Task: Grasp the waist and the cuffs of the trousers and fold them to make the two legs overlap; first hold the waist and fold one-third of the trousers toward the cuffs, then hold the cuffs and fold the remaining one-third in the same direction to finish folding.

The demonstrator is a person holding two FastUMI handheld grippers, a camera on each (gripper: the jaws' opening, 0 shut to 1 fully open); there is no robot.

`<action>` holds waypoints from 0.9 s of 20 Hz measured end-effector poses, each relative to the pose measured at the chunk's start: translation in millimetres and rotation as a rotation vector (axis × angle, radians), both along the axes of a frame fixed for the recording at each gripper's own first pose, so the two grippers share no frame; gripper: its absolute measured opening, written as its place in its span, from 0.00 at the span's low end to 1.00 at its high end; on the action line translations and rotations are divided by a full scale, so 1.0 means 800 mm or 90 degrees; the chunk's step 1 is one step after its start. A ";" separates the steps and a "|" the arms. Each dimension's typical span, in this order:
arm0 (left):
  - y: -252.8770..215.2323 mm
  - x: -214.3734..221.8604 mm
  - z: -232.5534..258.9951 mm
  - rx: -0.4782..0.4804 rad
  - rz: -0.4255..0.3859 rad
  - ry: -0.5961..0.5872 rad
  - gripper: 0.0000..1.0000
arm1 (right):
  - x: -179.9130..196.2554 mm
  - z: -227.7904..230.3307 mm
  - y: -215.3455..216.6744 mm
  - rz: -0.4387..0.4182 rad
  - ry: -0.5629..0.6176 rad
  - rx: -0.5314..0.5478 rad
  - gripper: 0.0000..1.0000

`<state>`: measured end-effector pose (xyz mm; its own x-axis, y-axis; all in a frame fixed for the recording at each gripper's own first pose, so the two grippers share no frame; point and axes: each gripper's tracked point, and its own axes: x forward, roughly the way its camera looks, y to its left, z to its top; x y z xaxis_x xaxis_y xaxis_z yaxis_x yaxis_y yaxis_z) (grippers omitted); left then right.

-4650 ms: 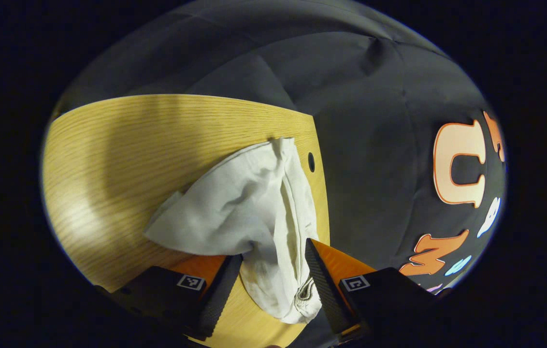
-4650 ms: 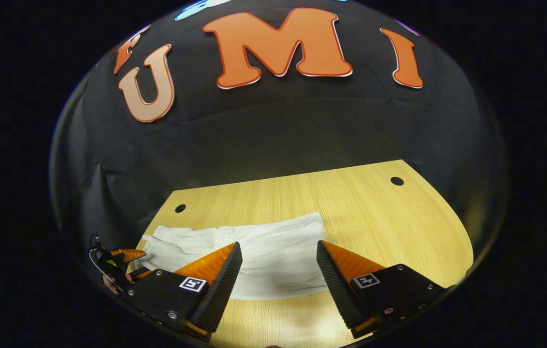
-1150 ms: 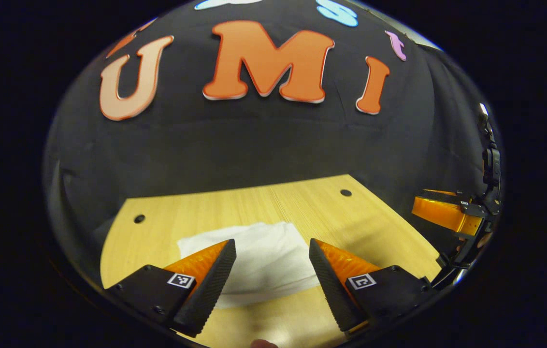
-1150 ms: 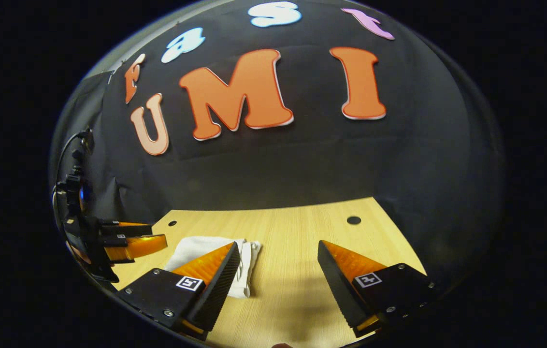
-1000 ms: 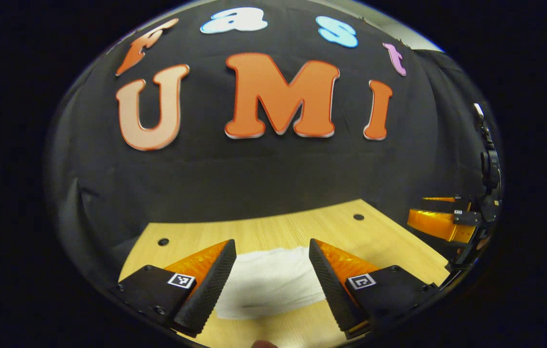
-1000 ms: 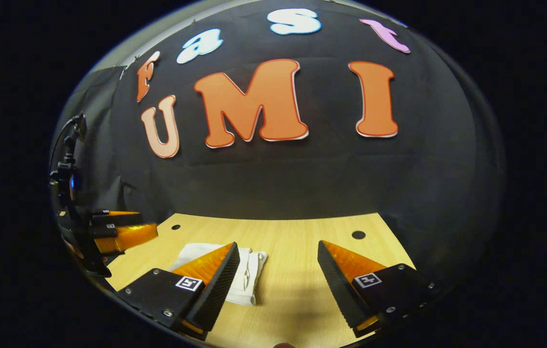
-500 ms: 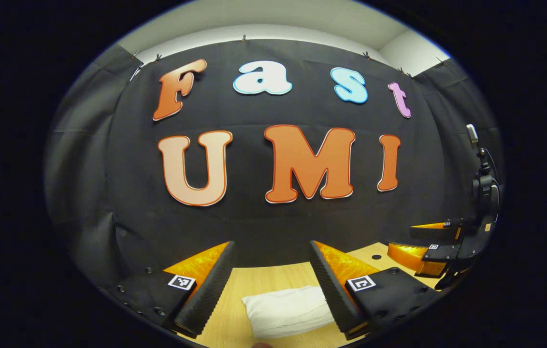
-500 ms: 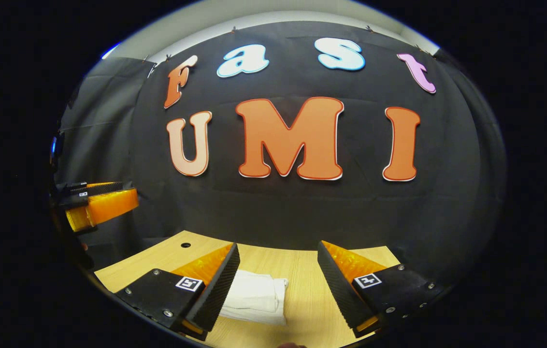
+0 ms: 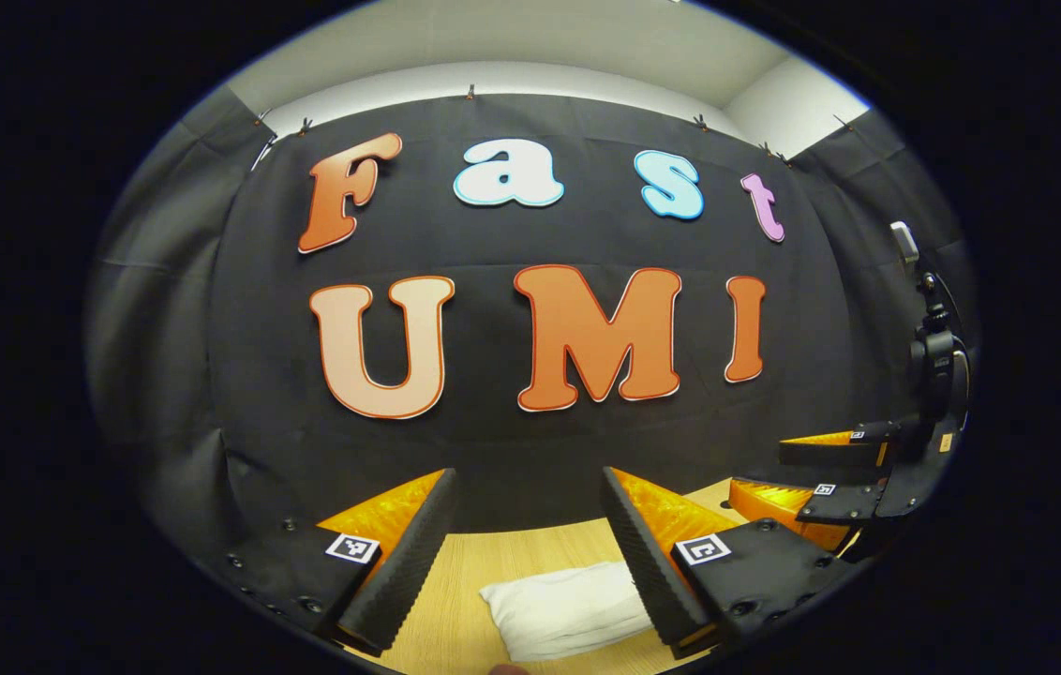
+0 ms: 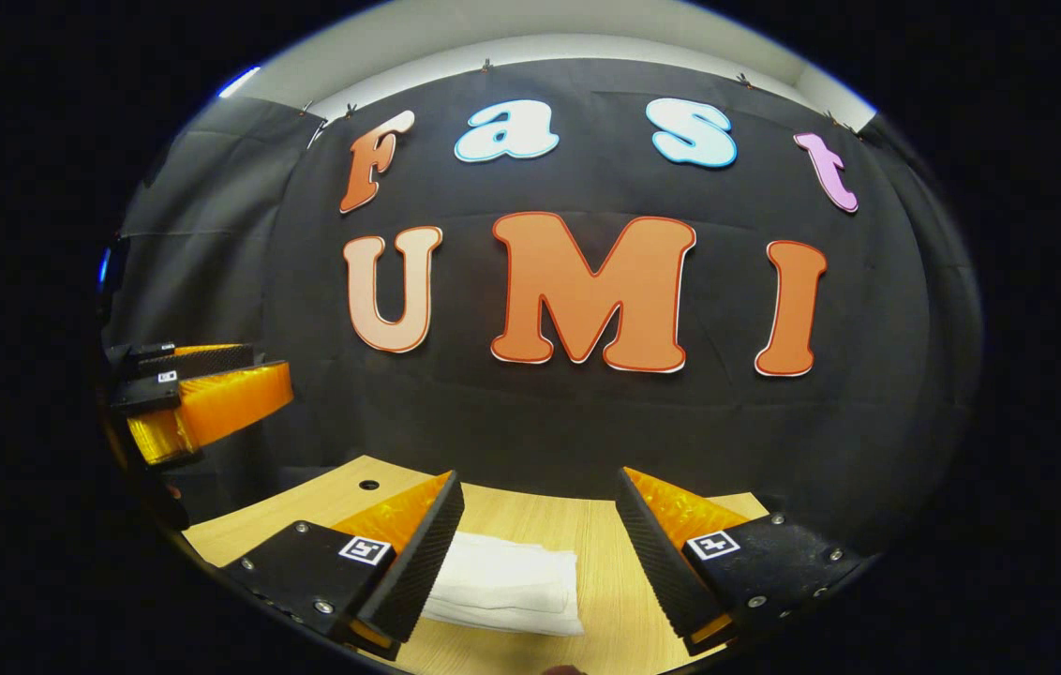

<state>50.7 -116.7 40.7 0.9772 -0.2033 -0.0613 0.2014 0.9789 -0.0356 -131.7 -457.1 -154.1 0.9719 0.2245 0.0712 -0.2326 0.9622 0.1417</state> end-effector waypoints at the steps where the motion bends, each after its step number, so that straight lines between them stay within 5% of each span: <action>1: 0.002 -0.001 -0.002 0.002 0.004 0.001 0.96 | 0.001 0.000 -0.005 -0.004 -0.001 -0.002 0.99; 18: -0.006 -0.028 -0.003 -0.010 0.034 -0.006 0.96 | -0.033 -0.002 -0.032 -0.023 -0.020 -0.002 0.99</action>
